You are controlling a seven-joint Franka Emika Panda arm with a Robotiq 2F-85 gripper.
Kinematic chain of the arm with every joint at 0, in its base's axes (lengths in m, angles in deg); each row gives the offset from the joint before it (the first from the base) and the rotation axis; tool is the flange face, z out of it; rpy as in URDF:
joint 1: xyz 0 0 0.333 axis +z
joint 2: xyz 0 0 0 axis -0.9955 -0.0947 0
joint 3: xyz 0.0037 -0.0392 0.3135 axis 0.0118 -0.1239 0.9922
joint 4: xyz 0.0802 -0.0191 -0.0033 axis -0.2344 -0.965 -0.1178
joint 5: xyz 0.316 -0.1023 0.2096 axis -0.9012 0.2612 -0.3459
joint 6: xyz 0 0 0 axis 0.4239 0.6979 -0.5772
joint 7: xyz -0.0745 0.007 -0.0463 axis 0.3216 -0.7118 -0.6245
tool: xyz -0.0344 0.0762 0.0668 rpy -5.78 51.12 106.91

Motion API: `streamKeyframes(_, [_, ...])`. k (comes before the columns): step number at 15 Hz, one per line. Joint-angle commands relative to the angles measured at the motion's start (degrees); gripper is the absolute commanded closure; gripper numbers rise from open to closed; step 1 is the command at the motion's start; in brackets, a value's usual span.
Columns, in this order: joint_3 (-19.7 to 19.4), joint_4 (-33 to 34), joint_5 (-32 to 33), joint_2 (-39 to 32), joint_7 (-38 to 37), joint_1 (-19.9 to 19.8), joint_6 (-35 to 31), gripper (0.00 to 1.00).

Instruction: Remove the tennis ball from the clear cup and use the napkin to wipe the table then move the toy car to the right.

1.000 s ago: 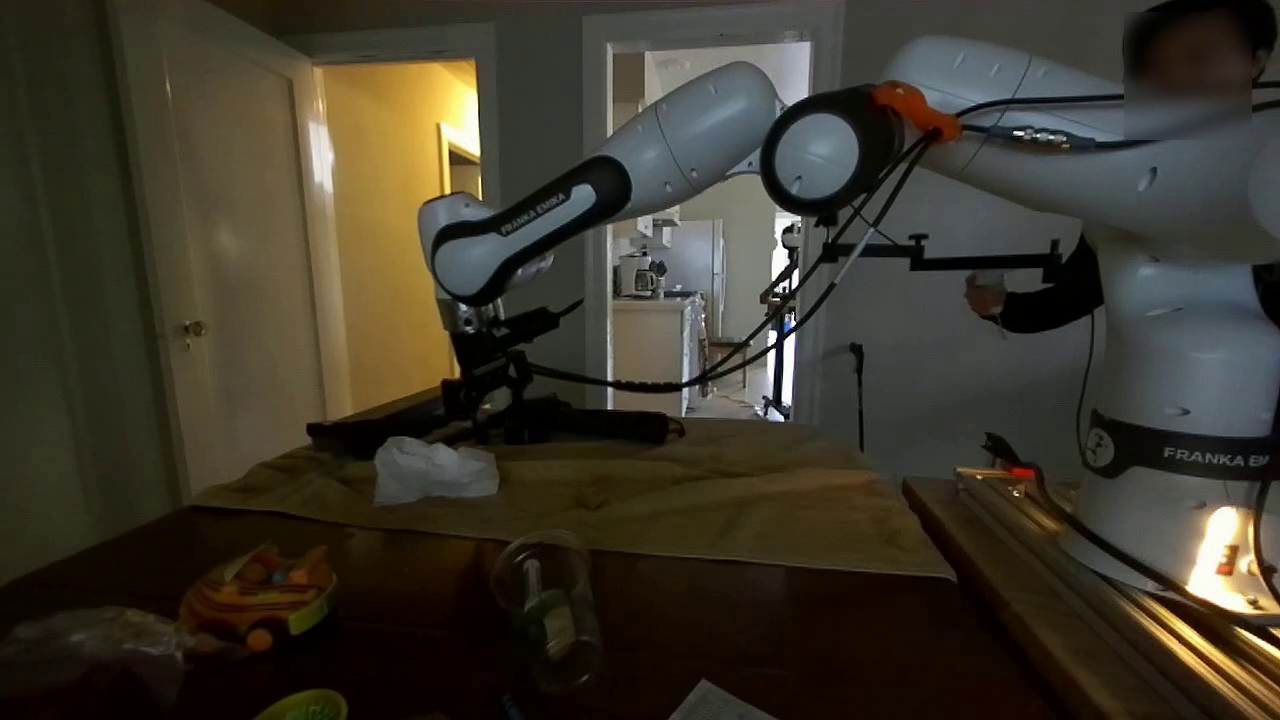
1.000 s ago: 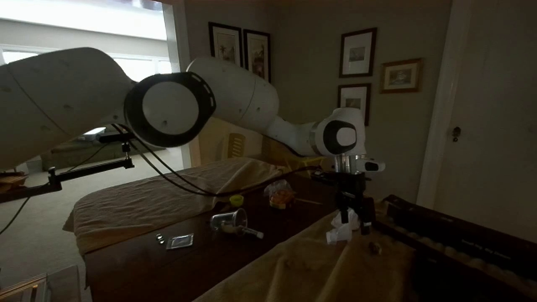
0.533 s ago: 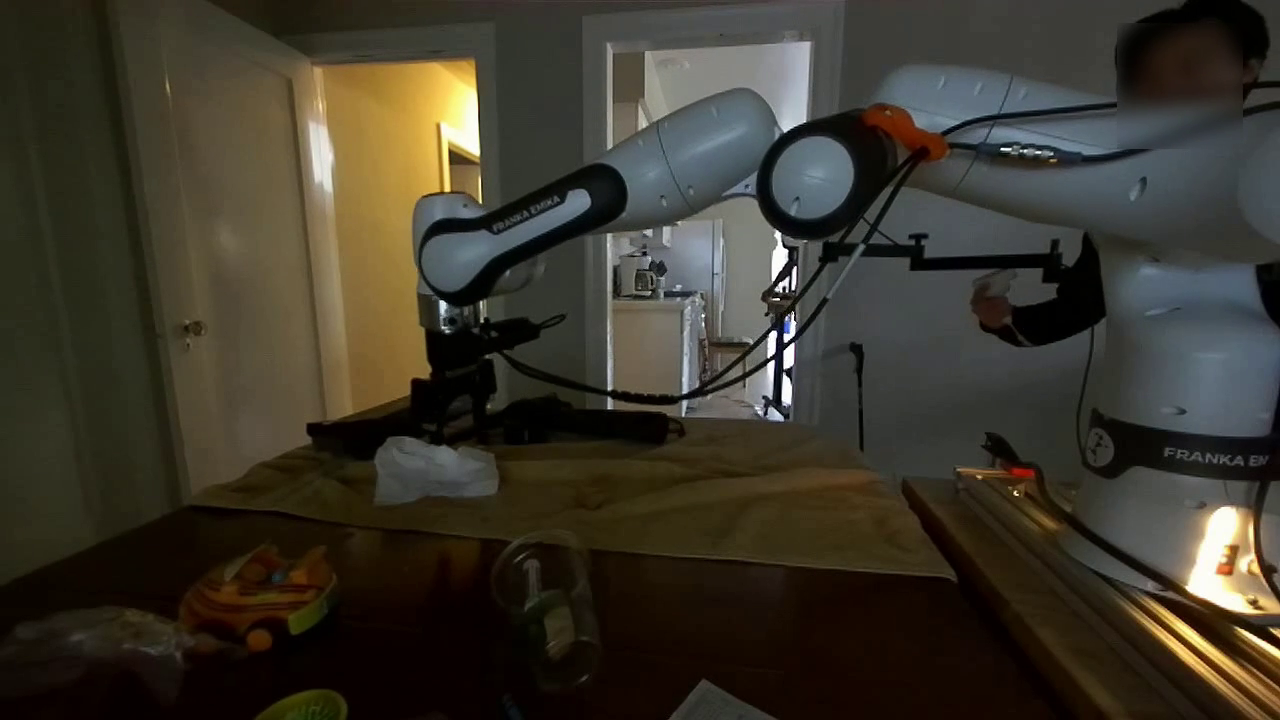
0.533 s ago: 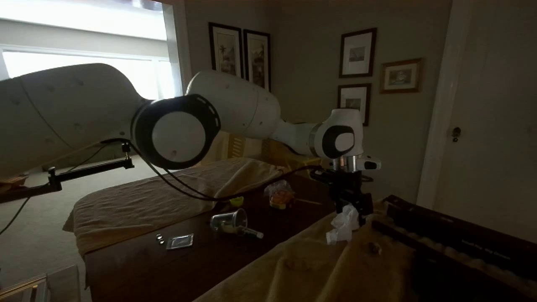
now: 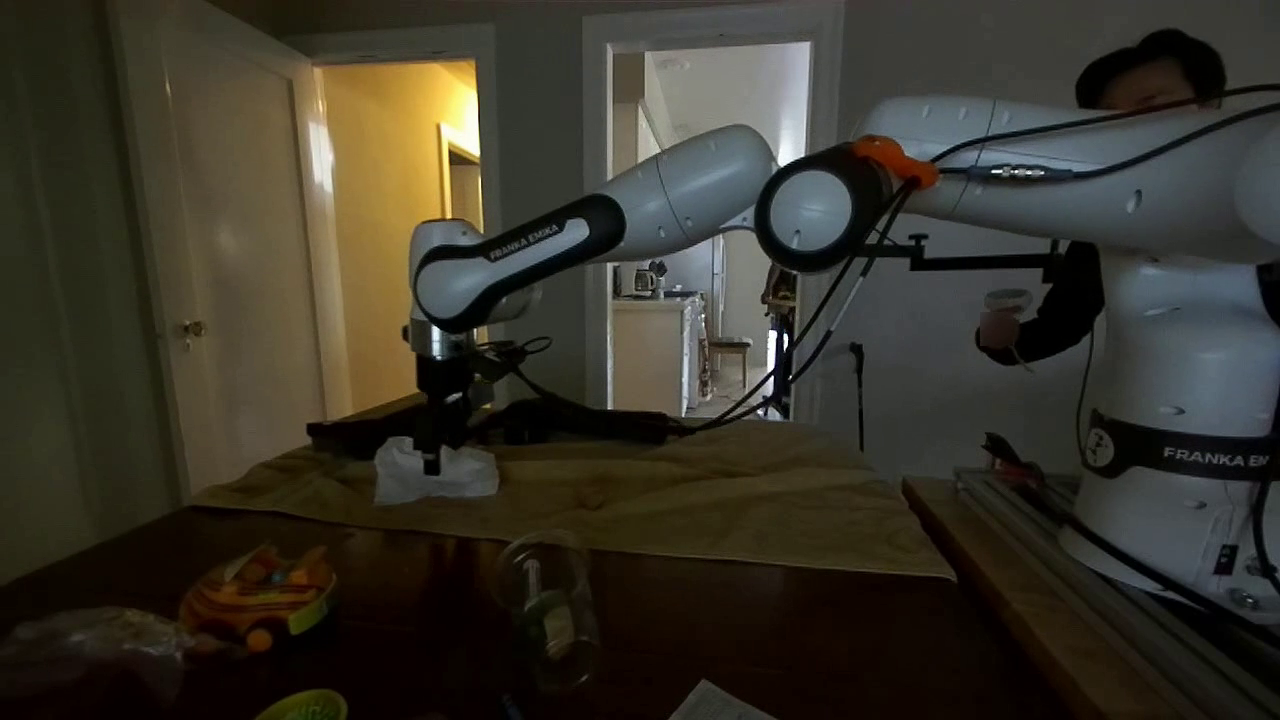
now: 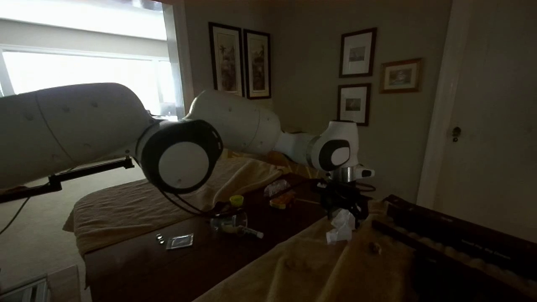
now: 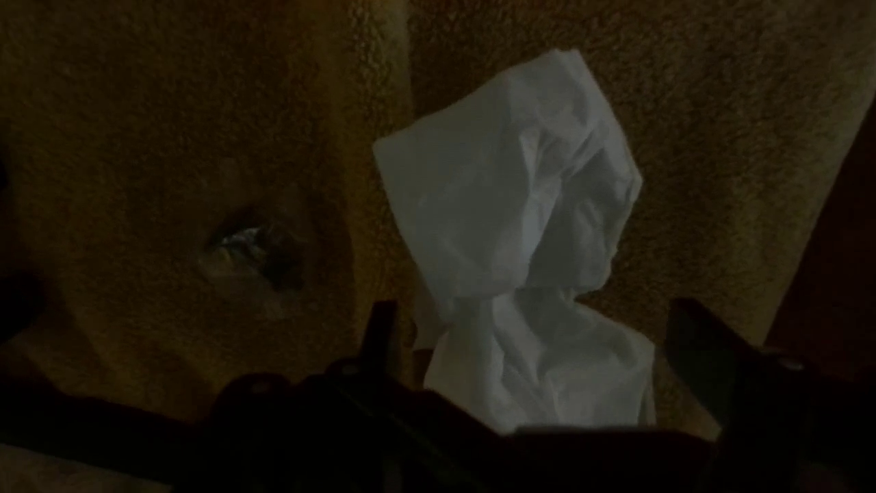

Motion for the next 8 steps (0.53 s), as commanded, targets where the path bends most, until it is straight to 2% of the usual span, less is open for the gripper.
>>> streamKeyframes(1, [-0.62,6.22,2.14,-4.38,9.24,1.12,1.68,0.0])
streamKeyframes(3, [-1.88,7.33,4.0,-5.24,12.8,1.96,2.12,0.0])
streamKeyframes(4, [-2.72,5.31,4.86,-3.71,12.8,2.33,1.74,0.0])
streamKeyframes(5, [-1.31,2.58,2.9,-2.78,10.62,1.48,0.27,0.0])
streamKeyframes(8, [-2.23,2.84,3.72,-2.78,11.6,2.06,0.27,0.0])
